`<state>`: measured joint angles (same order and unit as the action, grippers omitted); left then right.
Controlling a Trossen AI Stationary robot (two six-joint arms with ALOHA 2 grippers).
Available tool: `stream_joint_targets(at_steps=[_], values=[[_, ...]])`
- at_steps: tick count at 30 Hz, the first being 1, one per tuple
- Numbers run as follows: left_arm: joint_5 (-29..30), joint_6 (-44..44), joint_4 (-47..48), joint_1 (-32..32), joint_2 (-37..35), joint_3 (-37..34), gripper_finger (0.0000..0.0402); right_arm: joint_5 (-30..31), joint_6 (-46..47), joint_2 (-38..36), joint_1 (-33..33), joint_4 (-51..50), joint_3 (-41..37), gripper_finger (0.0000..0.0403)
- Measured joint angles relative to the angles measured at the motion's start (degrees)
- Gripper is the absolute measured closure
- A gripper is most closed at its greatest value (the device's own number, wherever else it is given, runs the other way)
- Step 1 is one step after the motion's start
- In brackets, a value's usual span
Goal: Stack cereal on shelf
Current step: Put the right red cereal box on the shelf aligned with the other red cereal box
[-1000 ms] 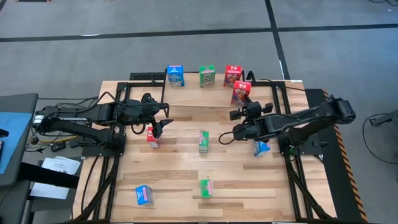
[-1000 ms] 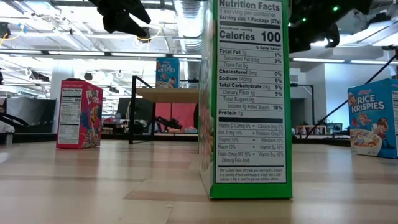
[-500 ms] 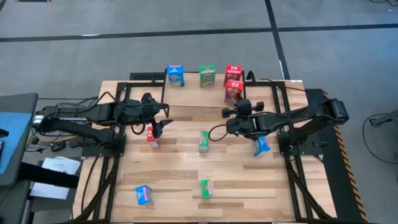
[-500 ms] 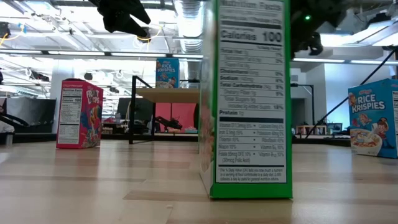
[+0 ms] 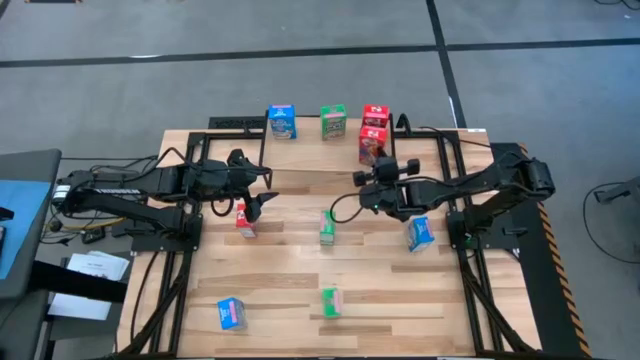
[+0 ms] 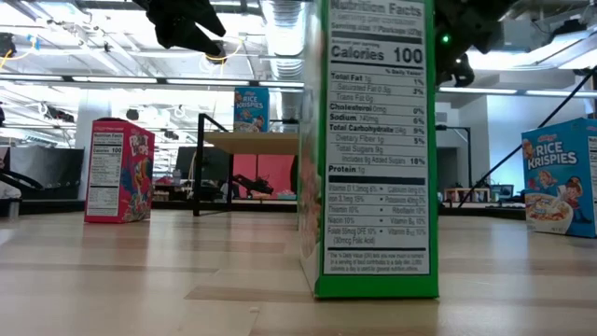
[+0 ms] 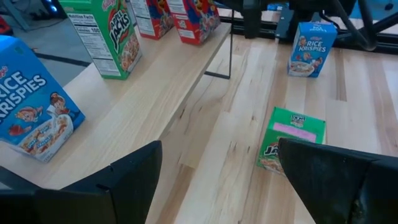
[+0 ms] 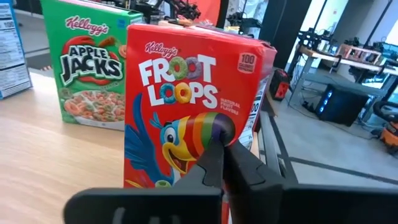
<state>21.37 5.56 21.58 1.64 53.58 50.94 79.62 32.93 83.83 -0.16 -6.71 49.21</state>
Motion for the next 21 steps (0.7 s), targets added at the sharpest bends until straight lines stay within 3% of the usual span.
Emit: stream_joint_targets(at_steps=[14,21], values=[[0.01,0.00,-0.03,0.00,0.00,0.00,0.0090,-3.87,-0.59,-0.31,-0.39,-0.61,0.21,0.0336],[0.00,0.00,-0.04,0.01,0.00,0.00,0.0090,-5.12,-6.00,-0.31,-0.31,-0.58,3.47,0.0303]])
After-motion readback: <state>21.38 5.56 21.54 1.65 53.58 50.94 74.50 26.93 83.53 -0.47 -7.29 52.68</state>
